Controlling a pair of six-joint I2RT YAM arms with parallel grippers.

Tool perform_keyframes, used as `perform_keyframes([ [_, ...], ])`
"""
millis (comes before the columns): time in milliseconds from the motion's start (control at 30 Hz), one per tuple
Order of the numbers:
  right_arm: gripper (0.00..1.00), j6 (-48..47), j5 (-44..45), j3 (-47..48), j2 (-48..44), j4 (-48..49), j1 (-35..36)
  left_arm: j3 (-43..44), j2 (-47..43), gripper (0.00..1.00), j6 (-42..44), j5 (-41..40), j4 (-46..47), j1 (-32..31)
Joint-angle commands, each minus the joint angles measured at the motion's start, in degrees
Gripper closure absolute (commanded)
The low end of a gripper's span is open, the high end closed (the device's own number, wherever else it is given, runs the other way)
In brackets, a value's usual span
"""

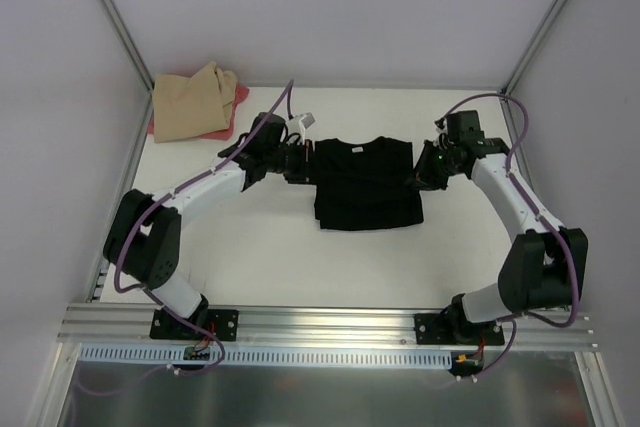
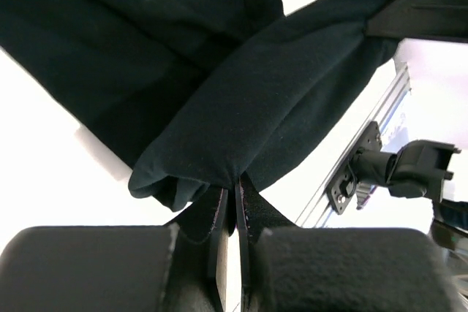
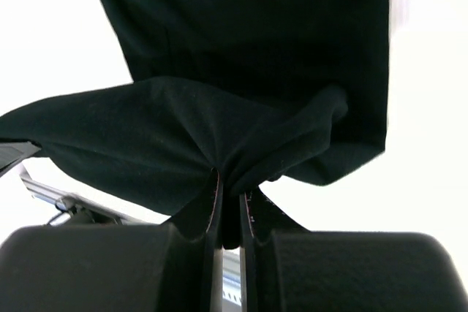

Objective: Fold and stack the t-shirts
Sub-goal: Fold the long partially folded tshirt into a neat square

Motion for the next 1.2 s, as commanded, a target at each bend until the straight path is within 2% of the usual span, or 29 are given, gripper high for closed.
perform_keyframes([
  [0, 1.0, -2.0, -1.7, 5.7, 4.8, 2.2, -1.4, 5.7, 4.1, 1.0, 2.5, 5.1, -1.1, 1.8],
  [367, 1.0, -1.4, -4.6, 20.2, 17.7, 1.6, -4.6, 18.0, 16.8, 1.0, 2.0, 10.2, -2.3, 4.9],
  [700, 1.0, -0.1, -7.3, 37.0, 29.7, -1.1, -5.5, 25.8, 21.1, 1.0, 1.5, 12.6, -3.7, 8.9],
  [1167, 1.0, -0.6, -7.2, 36.6, 26.3, -1.6, -5.8, 26.1, 18.3, 1.0, -0.8, 14.8, -2.6, 9.0],
])
